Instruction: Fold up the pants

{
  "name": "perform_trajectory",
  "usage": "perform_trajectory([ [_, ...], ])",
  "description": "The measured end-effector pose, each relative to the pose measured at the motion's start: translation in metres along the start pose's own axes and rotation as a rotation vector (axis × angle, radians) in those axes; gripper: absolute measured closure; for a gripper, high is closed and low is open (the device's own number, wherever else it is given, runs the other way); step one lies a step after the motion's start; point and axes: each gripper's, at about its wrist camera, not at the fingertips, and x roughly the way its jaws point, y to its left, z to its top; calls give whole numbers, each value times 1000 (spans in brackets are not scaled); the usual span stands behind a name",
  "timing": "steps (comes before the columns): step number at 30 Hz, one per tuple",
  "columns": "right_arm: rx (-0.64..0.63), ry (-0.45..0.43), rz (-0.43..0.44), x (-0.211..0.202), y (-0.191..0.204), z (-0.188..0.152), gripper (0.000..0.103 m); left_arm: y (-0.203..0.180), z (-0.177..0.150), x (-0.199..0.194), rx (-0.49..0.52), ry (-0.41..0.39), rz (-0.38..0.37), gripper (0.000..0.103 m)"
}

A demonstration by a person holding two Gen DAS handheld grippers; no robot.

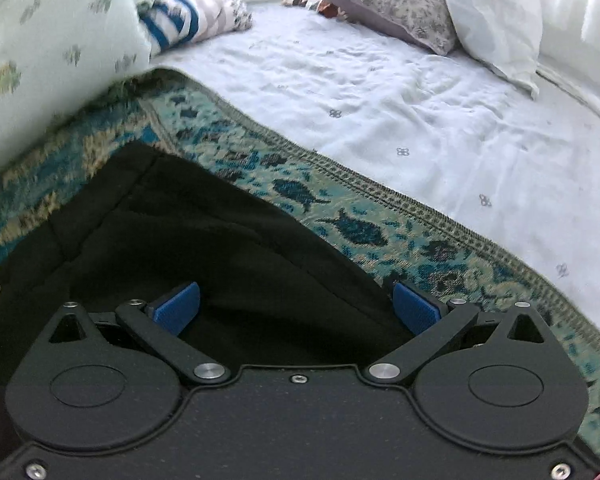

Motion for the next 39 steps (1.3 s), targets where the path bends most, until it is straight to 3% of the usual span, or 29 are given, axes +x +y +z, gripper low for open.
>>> perform_trajectory([
  [3,-76,-11,-19,3,11,-2,14,2,-3,0,-8,-17,-9,0],
  [4,-84,-14,-10,1,12,-2,24,2,-4,-2,3,-21,-17,5],
  [5,-86,-20,6,-3,12,-2,46,3,-6,-6,21,-42,-30,15],
  [6,-91,-28,9,-8,12,-1,63,4,-9,-14,47,-87,-46,51],
  [7,-101,-29,-29,-12,12,1,98,4,-11,-22,82,-124,-61,91],
  [8,-96,-20,-29,-16,8,2,98,4,-14,-29,113,-139,-68,99],
  [10,-37,9,28,-24,-8,6,99,11,-16,-41,126,-143,-90,102],
  [16,23,-39,123,-76,-66,8,100,52,-16,-92,171,-189,-162,102],
  [21,59,-52,217,-124,-122,-2,100,119,-19,-139,161,-227,-218,102],
  [23,49,-59,238,-140,-142,-15,100,144,-23,-149,161,-219,-237,102],
  [25,44,-56,252,-151,-161,-29,100,164,-24,-152,165,-169,-304,101],
  [27,35,-58,263,-162,-178,-44,100,178,-23,-152,134,-116,-406,94],
  [28,29,-58,263,-166,-185,-51,100,182,-22,-152,120,-93,-441,83],
  [29,22,-57,263,-168,-190,-59,100,182,-21,-150,111,-73,-460,62],
  [31,12,-51,260,-170,-199,-70,100,178,-21,-145,80,-51,-475,32],
  [32,10,-48,261,-171,-203,-76,100,175,-23,-143,65,-50,-476,22],
  [35,-7,-47,263,-169,-212,-92,100,151,-24,-132,58,-46,-468,8],
  [39,-38,-42,262,-161,-217,-107,99,104,-26,-106,88,-14,-381,6],
])
